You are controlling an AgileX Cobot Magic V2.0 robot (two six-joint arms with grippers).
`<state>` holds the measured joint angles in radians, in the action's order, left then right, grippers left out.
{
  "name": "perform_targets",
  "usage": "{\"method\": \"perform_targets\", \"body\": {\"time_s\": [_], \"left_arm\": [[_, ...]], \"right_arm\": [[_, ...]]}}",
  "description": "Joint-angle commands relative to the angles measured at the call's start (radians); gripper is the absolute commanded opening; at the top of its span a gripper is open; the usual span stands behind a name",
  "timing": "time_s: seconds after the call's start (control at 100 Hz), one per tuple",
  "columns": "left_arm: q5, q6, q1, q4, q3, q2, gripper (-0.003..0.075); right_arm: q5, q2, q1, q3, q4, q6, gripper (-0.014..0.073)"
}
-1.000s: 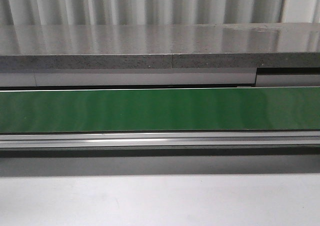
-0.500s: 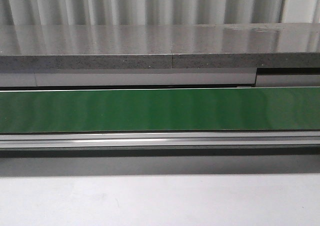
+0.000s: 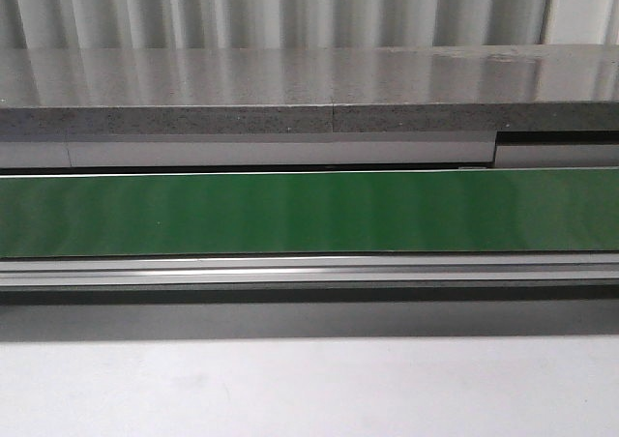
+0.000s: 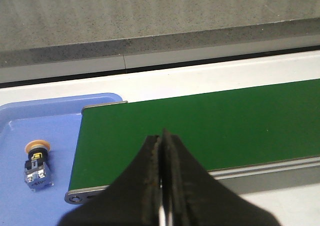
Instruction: Move button from right to left
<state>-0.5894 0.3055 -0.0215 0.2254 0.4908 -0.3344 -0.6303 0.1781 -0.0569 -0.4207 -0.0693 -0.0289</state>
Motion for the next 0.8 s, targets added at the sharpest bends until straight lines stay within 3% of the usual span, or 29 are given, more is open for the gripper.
{"method": "perform_targets", "body": {"time_s": [0.0,0.14,0.3,0.44,0.71,0.75,0.79], "left_arm": [[0.099,0.0,0.008,0.024,0.016,0.0,-0.002],[0.214,-0.03,0.008,-0.018,-0.029,0.023,-0.002],[0.375,-0.272,0.008,-0.262,-0.151,0.1,-0.002],[0.513,-0.387,0.008,-0.346,-0.291,0.195,-0.002],[0.574,-0.4,0.009,-0.337,-0.521,0.375,-0.002],[0.489,-0.4,0.014,-0.335,-0.51,0.374,-0.002],[0.496,-0.4,0.019,-0.334,-0.514,0.374,-0.002]], "right_arm": [[0.081,0.012,-0.001,-0.025,-0.003,-0.01,-0.0067],[0.081,0.012,-0.001,-0.025,-0.003,-0.01,-0.0067],[0.08,0.012,-0.001,-0.025,-0.003,-0.01,-0.0067],[0.08,0.012,-0.001,-0.025,-0.003,-0.01,-0.0067],[0.079,0.013,-0.001,-0.025,-0.003,-0.01,-0.0067],[0.077,0.012,-0.001,-0.025,-0.003,-0.01,-0.0067],[0.078,0.012,-0.001,-0.025,-0.003,-0.01,-0.0067]]}}
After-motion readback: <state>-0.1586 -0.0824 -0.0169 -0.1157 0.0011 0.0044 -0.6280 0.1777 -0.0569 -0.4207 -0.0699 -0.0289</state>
